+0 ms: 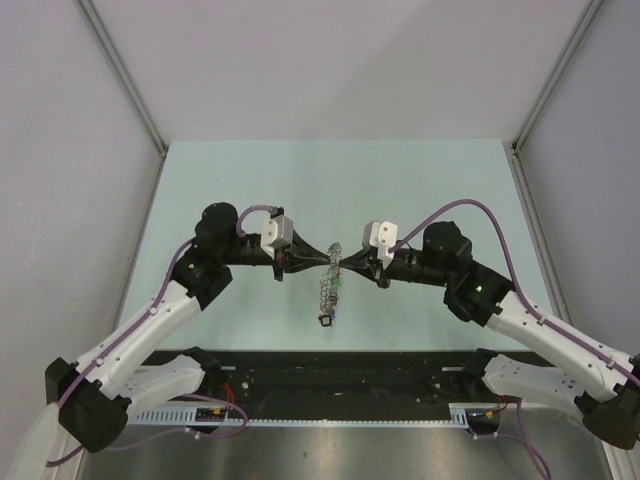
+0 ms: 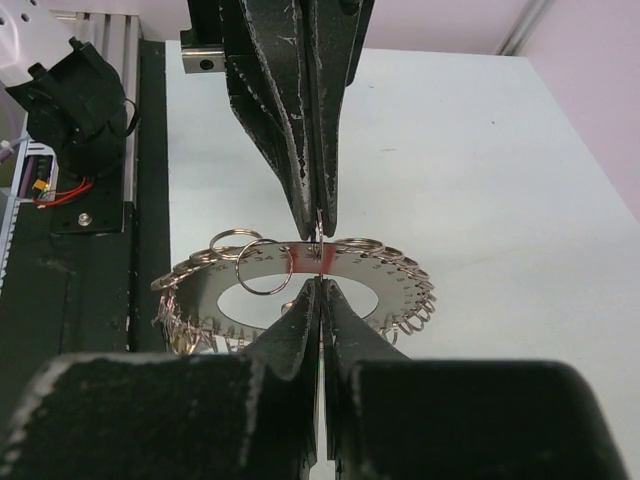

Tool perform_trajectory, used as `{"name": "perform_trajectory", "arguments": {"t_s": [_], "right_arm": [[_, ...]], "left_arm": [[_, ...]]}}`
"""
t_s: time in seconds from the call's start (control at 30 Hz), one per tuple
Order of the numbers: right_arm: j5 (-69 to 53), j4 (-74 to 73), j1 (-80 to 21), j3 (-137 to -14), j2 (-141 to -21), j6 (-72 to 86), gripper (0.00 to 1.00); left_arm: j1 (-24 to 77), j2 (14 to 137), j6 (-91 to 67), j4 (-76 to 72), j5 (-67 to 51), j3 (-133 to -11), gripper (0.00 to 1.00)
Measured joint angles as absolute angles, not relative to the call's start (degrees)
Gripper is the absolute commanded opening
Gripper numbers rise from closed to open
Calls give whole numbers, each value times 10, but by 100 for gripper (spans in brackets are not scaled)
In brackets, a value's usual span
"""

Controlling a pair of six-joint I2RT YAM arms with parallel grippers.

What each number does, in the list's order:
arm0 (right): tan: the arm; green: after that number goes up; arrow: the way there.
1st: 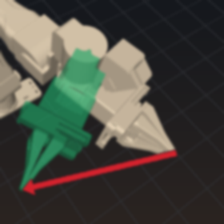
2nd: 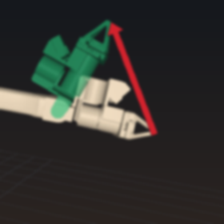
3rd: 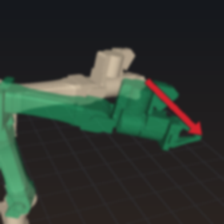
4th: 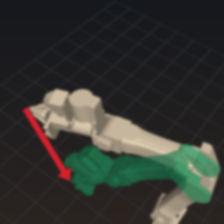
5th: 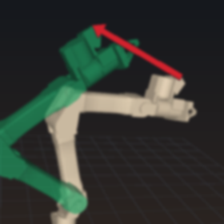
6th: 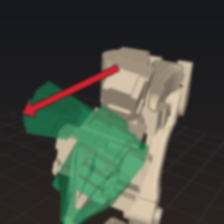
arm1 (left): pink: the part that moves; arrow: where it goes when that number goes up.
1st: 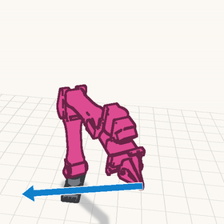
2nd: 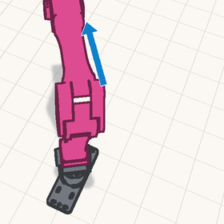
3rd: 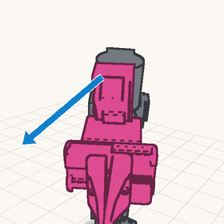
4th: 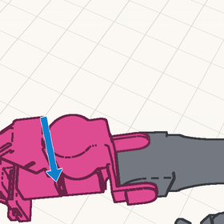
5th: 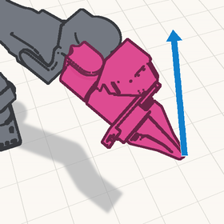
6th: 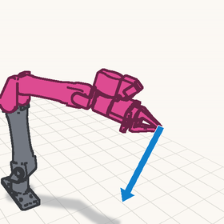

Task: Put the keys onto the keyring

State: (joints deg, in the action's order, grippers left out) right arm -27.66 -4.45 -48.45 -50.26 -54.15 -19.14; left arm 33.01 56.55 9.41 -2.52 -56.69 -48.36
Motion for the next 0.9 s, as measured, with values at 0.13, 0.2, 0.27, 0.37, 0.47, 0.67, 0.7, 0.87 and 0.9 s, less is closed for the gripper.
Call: {"name": "perform_trajectory", "arguments": {"t_s": [0.13, 0.2, 0.27, 0.37, 0.47, 0.67, 0.7, 0.87, 0.9], "right_arm": [[-264, -42, -487, -503, -536, -191, 0], [-261, -39, -487, -503, -531, -190, 0], [-261, -36, -487, -503, -526, -189, 0], [-261, -27, -488, -503, -523, -188, 0], [-261, -18, -488, -503, -523, -187, 0], [-262, -17, -488, -503, -523, -185, 0], [-262, -16, -488, -503, -523, -185, 0], [-262, -15, -488, -503, -523, -184, 0], [-262, -15, -488, -503, -523, -183, 0]], "left_arm": [[330, 566, 91, -25, -567, -483, 0], [330, 566, 90, -25, -566, -483, 0], [331, 566, 90, -25, -565, -483, 0], [331, 566, 90, -25, -561, -483, 1], [331, 566, 89, -25, -557, -483, 0], [331, 566, 88, -25, -554, -483, 0], [331, 566, 86, -25, -552, -483, 1], [331, 566, 84, -25, -548, -483, 0], [331, 566, 84, -25, -546, -483, 0]]}}
